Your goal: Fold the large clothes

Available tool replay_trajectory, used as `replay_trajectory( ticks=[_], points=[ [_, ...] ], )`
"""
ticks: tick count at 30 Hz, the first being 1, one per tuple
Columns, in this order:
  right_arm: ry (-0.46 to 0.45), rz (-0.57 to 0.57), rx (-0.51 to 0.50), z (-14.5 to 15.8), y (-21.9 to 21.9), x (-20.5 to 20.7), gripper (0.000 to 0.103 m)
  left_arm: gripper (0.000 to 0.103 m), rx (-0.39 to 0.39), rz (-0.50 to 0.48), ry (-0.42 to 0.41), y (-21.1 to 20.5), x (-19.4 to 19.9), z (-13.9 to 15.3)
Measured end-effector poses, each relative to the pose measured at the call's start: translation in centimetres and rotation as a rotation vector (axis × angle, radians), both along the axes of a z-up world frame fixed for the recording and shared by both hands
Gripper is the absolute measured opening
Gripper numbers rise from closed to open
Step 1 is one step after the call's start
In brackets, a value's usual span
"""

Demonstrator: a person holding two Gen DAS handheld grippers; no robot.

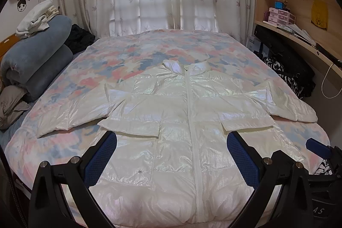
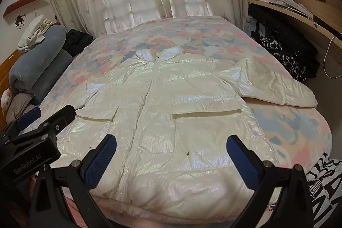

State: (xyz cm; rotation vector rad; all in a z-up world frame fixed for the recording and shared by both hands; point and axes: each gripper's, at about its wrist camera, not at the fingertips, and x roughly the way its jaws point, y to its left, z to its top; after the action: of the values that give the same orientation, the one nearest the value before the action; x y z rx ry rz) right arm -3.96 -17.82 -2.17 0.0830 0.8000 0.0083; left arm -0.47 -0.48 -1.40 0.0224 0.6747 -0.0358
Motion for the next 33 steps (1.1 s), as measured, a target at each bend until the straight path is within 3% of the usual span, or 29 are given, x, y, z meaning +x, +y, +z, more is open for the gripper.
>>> replay_trajectory(
  ticks=[33],
  points=[
    [-0.055, -0.036, -0.014, 0.3, 0.1, 1.5, 0.103, 0.102, -0.040, 0.030, 0.067, 1.8, 2.3, -1.8]
  ],
)
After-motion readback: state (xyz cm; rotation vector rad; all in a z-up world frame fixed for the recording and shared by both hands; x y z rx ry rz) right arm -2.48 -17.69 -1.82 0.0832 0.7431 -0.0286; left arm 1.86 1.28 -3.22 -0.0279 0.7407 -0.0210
